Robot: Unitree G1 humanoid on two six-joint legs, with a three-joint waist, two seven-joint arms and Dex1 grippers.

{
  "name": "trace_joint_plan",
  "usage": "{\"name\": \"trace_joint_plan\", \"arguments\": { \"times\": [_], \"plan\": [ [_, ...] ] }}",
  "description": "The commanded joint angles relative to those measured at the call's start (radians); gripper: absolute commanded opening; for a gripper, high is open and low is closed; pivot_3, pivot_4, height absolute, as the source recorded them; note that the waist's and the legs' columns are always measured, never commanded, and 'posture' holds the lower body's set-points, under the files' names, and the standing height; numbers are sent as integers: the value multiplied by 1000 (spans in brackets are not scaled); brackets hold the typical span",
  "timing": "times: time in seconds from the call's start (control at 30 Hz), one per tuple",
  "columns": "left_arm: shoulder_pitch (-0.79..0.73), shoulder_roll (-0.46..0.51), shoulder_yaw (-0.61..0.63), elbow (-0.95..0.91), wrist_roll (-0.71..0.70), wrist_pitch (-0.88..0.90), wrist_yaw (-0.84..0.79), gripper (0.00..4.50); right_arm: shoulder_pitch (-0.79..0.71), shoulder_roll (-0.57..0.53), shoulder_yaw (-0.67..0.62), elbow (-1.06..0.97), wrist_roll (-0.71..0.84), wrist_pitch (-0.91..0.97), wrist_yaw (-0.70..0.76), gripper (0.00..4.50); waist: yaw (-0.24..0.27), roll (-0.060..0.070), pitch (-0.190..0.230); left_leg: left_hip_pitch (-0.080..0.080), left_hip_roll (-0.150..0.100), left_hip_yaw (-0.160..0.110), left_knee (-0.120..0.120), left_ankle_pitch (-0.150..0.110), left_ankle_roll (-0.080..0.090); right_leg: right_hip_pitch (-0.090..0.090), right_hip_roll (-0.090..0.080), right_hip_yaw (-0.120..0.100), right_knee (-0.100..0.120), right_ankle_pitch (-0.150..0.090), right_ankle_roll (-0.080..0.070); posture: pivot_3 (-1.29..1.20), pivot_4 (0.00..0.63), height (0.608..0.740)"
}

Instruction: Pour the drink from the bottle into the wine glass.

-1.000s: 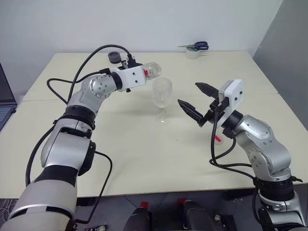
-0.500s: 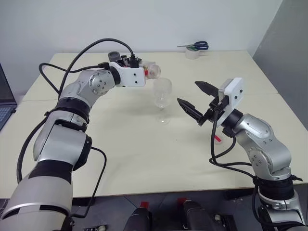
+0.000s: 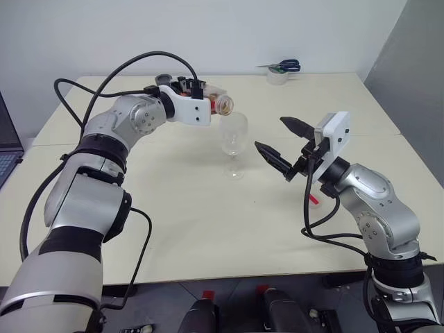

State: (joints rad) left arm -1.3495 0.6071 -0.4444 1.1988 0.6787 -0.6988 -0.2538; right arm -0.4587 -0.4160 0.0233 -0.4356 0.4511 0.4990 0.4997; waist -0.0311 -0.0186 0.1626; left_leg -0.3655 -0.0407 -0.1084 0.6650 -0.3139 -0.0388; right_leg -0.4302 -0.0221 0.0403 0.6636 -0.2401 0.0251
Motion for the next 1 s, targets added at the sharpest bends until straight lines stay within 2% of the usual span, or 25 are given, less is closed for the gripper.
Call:
{"name": "trace_joint_plan", "arguments": {
  "times": [0.03,1.0],
  "plan": [
    [-57,23,2,0,7,-9,35,1688,-28,0,-4,-55,5,7,-4,4500,0,0,0,0,0,0,0,0,0,0,0,0,0,0,0,0,150,740],
    [-118,51,-69,30,98,-27,104,1688,-1,7,-4,-41,-7,-13,5,4500,-1,0,0,0,0,1,1,0,0,0,0,0,1,0,0,0,150,740]
  ]
}}
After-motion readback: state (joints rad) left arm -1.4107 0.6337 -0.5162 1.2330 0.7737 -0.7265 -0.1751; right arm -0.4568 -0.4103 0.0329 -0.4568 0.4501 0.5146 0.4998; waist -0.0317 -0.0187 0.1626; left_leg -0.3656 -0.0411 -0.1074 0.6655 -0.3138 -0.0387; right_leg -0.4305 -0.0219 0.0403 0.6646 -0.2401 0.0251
